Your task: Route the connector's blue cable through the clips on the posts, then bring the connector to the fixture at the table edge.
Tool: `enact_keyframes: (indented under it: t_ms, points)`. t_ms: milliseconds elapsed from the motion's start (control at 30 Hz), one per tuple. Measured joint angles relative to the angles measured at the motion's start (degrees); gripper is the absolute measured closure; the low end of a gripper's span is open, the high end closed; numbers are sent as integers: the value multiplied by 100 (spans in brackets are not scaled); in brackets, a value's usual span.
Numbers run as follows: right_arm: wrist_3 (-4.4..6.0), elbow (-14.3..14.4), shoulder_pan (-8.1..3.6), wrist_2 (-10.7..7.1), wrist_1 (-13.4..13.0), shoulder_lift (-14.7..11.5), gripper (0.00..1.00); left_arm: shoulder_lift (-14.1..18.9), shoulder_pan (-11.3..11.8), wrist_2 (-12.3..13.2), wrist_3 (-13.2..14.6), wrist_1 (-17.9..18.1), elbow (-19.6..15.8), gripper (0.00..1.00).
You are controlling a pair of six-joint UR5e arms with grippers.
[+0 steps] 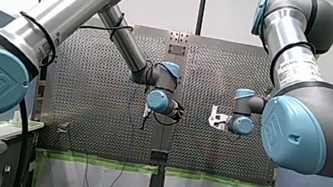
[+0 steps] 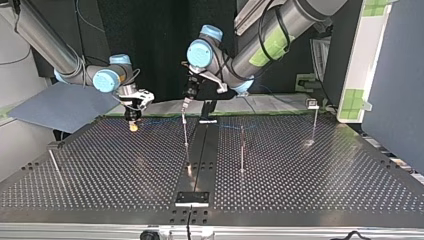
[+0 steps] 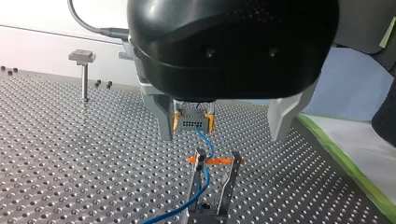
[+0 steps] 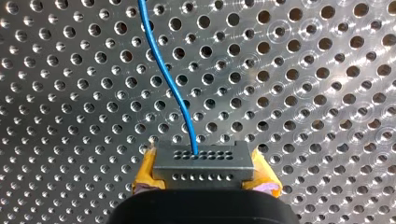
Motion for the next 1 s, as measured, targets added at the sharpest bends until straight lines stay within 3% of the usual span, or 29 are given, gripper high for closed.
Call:
enact_keyframes:
  t_ms: [1000]
  points:
    - [9, 0, -1, -19, 3, 10, 100, 0, -24, -266, -116, -27, 0, 0]
